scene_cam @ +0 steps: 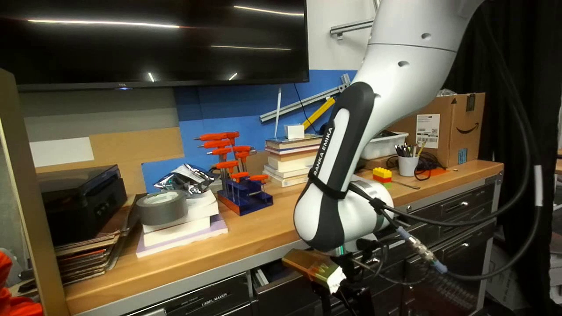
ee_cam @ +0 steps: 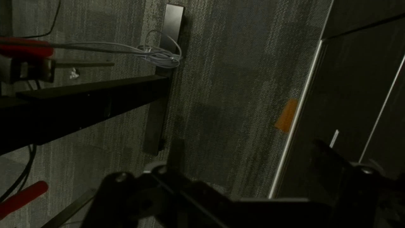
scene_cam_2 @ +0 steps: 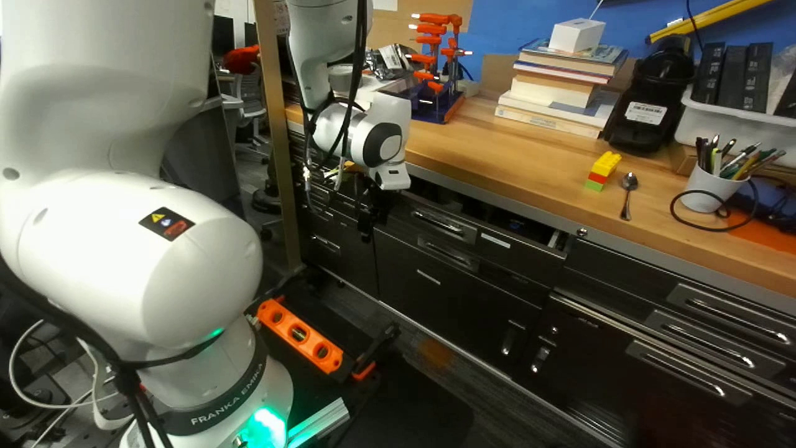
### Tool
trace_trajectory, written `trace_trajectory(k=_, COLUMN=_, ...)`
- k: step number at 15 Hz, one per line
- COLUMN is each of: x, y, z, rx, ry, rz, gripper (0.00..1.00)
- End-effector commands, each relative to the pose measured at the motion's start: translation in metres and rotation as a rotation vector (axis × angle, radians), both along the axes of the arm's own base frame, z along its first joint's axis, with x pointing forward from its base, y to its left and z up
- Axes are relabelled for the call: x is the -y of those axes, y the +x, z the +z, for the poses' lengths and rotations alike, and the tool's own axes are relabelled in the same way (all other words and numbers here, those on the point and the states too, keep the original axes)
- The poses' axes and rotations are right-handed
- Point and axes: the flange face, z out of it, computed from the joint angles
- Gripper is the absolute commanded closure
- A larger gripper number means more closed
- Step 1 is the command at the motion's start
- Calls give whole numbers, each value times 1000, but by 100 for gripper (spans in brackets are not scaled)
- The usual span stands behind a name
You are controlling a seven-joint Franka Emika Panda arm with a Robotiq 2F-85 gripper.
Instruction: Put the two black objects in the open drawer then close the drawer
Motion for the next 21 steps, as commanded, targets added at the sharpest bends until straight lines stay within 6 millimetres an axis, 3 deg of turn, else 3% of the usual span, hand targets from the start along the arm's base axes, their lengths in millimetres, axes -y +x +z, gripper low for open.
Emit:
trace_trajectory(k=1, x=-38, y=35, z=-5, rx=53, ry=18, rz=-3, gripper=0)
trace_trajectory(k=7, x=-70, y=66, z=-12, rx=97, ry=24, rz=19, gripper=0)
trace_trajectory(k=13, x=-74, y=73, z=-16, rx=107, ry=16, rz=45, gripper=0)
trace_trajectory(k=17, x=-51, y=53, z=-6, rx=60, ry=-66, rz=206, gripper=0)
trace_trajectory(k=21, x=0, y=17, z=14, rx=-81, ry=-139, rz=382, gripper=0)
